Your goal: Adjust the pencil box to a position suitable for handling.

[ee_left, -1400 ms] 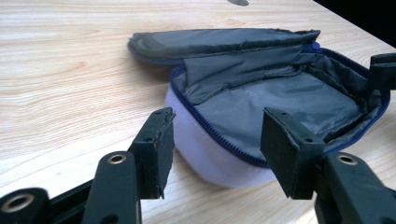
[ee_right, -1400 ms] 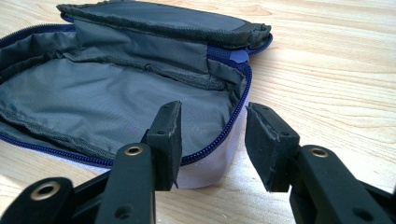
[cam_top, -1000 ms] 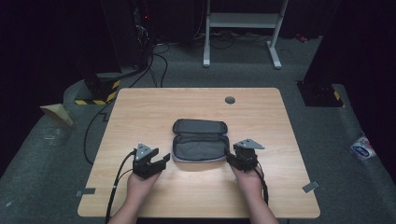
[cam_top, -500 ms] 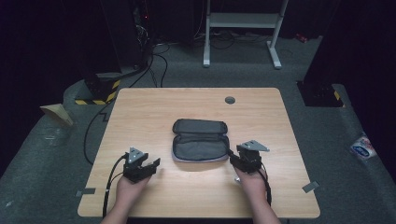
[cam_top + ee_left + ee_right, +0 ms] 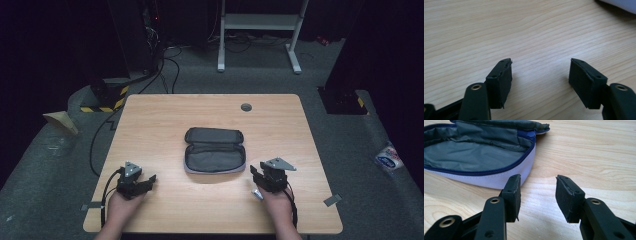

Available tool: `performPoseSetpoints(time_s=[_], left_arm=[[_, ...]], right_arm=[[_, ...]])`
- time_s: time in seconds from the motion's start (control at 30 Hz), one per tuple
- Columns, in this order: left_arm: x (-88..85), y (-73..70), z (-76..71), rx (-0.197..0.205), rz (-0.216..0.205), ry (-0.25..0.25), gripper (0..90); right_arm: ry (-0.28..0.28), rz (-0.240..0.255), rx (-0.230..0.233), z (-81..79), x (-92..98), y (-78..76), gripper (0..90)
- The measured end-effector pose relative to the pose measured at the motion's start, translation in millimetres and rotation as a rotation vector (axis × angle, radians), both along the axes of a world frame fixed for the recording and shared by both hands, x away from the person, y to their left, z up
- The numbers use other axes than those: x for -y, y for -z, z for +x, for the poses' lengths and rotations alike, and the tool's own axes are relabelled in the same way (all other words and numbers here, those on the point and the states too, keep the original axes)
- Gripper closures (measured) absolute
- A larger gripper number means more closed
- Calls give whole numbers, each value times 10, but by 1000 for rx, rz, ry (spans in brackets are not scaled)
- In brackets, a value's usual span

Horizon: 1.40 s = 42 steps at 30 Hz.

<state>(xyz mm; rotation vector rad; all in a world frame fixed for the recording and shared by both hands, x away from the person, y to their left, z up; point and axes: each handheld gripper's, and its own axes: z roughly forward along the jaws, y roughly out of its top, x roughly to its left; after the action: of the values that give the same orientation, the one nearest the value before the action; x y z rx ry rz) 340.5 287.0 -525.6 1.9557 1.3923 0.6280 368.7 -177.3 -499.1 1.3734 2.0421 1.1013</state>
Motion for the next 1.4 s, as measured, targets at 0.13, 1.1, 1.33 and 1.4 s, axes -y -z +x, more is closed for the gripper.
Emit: performPoseSetpoints(time_s=[0.13, 1.1, 1.33, 1.4], left_arm=[[-70, 30, -28, 6, -8, -25, 253], [-27, 35, -69, 12, -8, -15, 234], [-11, 34, -79, 10, -10, 3, 234], [-11, 33, -77, 10, -8, 9, 234]], right_arm=[[-5, -6, 6, -39, 30, 7, 547], [-54, -3, -38, -438, 211, 119, 487], [-78, -10, -56, -506, 183, 165, 486], [-79, -14, -70, -526, 174, 182, 487]])
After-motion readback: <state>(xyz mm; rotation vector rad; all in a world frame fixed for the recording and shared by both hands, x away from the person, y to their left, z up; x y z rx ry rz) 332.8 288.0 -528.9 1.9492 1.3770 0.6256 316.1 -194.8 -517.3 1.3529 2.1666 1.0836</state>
